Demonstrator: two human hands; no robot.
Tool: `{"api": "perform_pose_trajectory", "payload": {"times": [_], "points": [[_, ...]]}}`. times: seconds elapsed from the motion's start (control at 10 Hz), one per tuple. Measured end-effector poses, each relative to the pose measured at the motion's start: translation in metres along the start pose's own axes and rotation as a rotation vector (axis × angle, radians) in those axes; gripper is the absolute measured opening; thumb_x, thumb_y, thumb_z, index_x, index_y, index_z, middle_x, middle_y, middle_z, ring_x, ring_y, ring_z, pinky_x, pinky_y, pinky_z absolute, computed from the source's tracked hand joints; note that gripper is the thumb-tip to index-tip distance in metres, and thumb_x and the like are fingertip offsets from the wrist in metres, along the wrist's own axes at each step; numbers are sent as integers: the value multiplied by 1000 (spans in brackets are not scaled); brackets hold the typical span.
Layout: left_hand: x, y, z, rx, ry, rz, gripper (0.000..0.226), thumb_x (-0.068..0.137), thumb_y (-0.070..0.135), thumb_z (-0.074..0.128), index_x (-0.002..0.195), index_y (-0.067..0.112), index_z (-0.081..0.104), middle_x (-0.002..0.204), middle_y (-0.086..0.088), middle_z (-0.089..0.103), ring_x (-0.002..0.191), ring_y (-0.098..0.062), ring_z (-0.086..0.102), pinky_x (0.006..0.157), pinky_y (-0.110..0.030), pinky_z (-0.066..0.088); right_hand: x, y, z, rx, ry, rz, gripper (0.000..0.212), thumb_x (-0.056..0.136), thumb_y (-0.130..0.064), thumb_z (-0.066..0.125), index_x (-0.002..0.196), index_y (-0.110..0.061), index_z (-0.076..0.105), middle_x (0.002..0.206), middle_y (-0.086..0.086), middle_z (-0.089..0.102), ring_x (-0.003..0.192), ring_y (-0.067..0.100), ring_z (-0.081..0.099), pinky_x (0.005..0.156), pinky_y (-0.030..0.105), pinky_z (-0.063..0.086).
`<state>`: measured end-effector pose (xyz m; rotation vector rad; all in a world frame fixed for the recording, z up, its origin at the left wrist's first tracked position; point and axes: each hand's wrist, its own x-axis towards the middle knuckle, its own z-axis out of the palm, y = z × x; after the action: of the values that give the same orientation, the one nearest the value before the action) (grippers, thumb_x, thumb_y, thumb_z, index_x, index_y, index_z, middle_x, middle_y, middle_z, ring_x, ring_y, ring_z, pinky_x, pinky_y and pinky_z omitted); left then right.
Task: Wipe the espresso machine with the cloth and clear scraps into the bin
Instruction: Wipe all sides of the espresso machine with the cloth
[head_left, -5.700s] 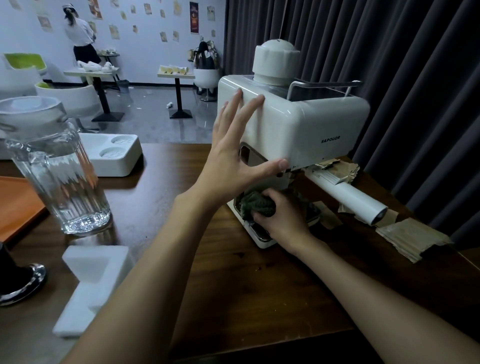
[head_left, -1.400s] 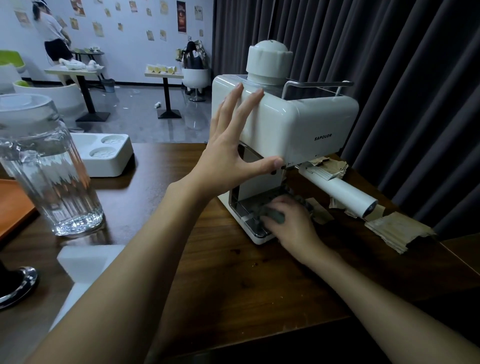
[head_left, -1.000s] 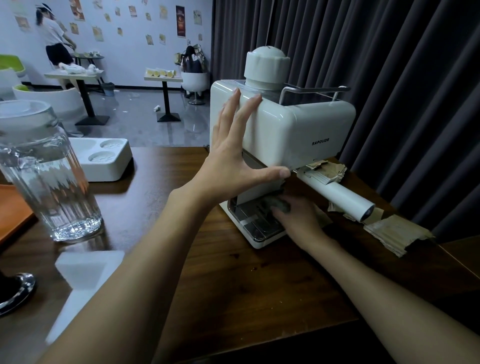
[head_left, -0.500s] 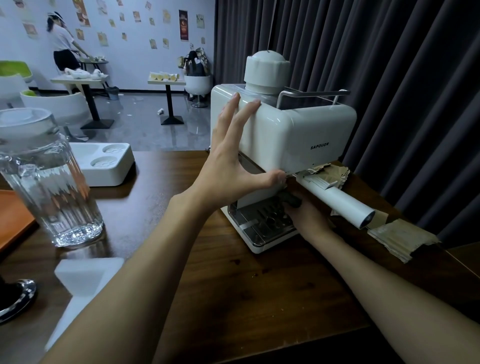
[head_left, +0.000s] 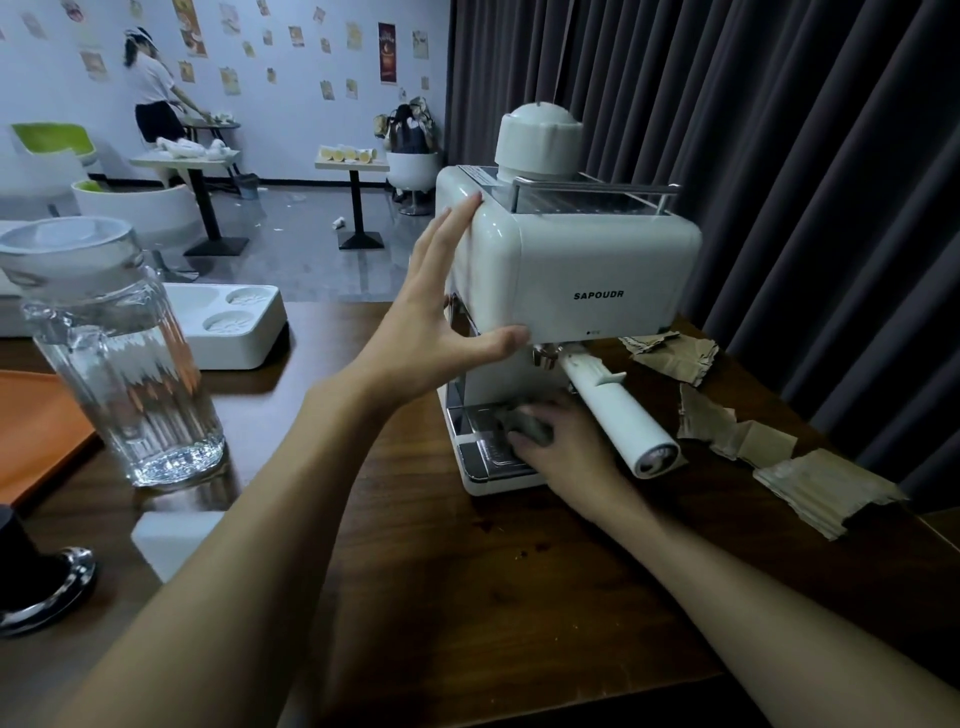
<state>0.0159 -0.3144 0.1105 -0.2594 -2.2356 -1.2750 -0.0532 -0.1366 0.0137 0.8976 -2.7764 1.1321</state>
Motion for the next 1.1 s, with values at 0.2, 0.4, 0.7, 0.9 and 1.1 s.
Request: {"api": "perform_pose_trajectory", "payload": {"times": [0.2,0.4,0.7,0.9,1.1], "points": [[1,0,-1,39,39,17,105,66,51,79,149,56,15,148,5,26,140,-9,29,104,-27,36,4,5,-4,107,-3,36,46,98,-4,51,142,2,38,142,20,46,134,33,41,102,21,29],[-1,0,-2,18,35,14,107,66,50,80,150,53,14,148,8,28,138,-2,31,110,-33,36,3,-2,1,83,32,61,37,90,4,60,127,10,54,130,25,55,128,35,47,93,9,29],[-1,5,-11,-13,-44,-55,106,64,62,80,147,60,14,146,9,29,141,-3,27,115,-49,36,3,6,3,180,37,146,43,94,-16,62,133,-2,51,126,6,53,120,18,48,105,23,35],[-5,1,-9,-39,-35,-65,106,65,60,80,147,61,13,143,16,28,140,-3,26,115,-50,36,-3,-12,10,238,121,236,34,97,-13,57,130,-3,53,111,0,54,115,21,53,67,-4,34],[-23,-20,-10,137,-79,-56,117,75,29,85,151,53,0,152,20,23,142,-3,27,113,-24,31,-3,-28,21,47,274,178,31,87,-19,69,118,-14,65,113,5,68,108,21,61,79,17,37]]}}
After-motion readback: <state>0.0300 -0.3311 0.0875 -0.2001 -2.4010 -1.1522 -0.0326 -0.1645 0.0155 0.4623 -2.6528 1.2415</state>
